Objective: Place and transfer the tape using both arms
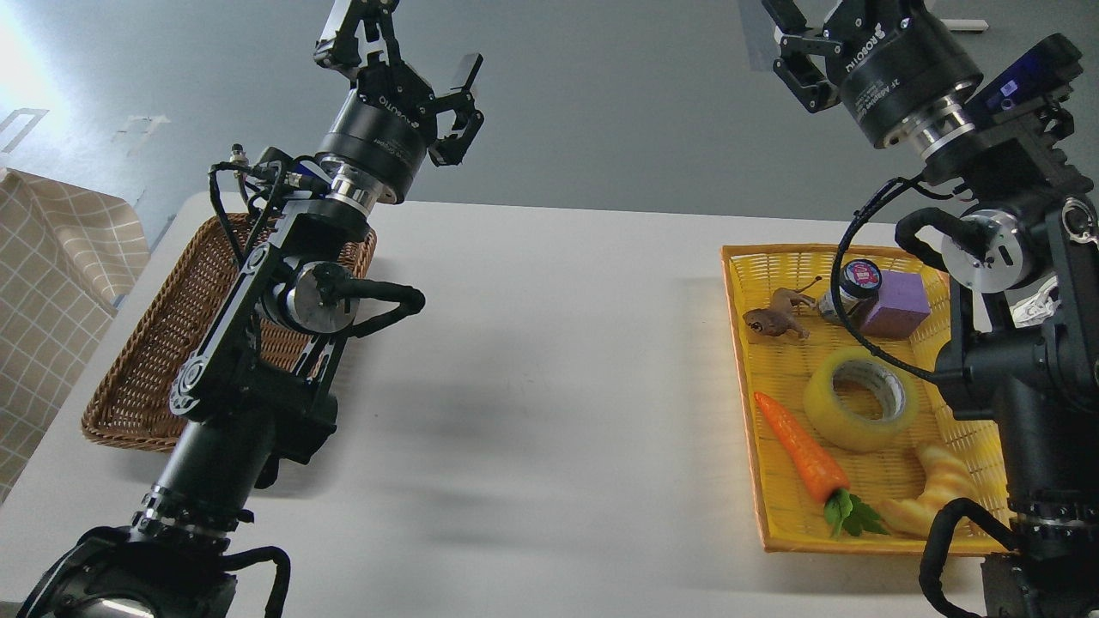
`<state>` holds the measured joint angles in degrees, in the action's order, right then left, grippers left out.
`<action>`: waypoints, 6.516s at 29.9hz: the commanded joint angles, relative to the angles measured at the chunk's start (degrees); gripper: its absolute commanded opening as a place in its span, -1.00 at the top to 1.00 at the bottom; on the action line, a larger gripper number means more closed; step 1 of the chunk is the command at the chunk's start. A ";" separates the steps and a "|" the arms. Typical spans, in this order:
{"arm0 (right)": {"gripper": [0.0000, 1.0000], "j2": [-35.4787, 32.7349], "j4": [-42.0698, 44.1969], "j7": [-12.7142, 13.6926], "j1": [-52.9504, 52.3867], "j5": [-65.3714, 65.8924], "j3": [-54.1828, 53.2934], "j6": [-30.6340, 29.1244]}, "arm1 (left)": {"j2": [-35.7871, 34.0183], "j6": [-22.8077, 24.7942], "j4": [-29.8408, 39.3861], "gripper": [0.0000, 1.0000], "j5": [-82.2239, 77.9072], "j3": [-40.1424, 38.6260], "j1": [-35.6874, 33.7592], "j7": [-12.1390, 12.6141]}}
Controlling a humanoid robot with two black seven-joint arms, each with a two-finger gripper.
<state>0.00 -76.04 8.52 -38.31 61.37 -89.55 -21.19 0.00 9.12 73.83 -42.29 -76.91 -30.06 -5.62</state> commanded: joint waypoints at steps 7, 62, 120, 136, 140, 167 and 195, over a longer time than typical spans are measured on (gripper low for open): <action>-1.00 0.00 -0.16 0.01 0.16 -0.02 1.04 0.01 | 0.00 -0.07 0.09 -0.96 0.10 0.00 0.00 -0.18; -1.00 0.00 0.02 0.09 0.16 -0.20 2.18 -0.08 | 0.00 -0.07 0.17 -0.96 0.01 0.09 0.00 -0.09; -1.00 0.00 0.46 0.01 0.34 -0.46 2.27 -2.01 | 0.00 -0.51 1.32 -0.96 -0.08 -0.44 0.26 -0.27; -1.00 0.00 0.37 -0.08 0.51 -0.37 2.36 -4.30 | 0.00 -0.16 1.32 -0.96 0.10 -0.44 0.35 -0.27; -1.00 0.00 0.37 -0.17 0.95 -0.37 2.36 -4.74 | 0.00 -0.15 1.32 -0.96 0.10 -0.44 0.35 -0.27; -1.00 -20.29 -6.21 -5.35 8.59 10.42 8.41 -6.81 | 0.00 -0.07 1.23 -0.96 0.10 -0.35 0.53 -0.27; -1.00 -40.16 -8.34 -8.34 19.50 26.17 8.95 -6.81 | 0.00 -0.07 1.23 -0.96 0.10 -1.05 1.05 -0.35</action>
<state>-37.57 -84.95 1.62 -18.75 88.04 -80.24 -28.00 0.00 9.05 75.06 -42.18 -77.88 -29.09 -5.93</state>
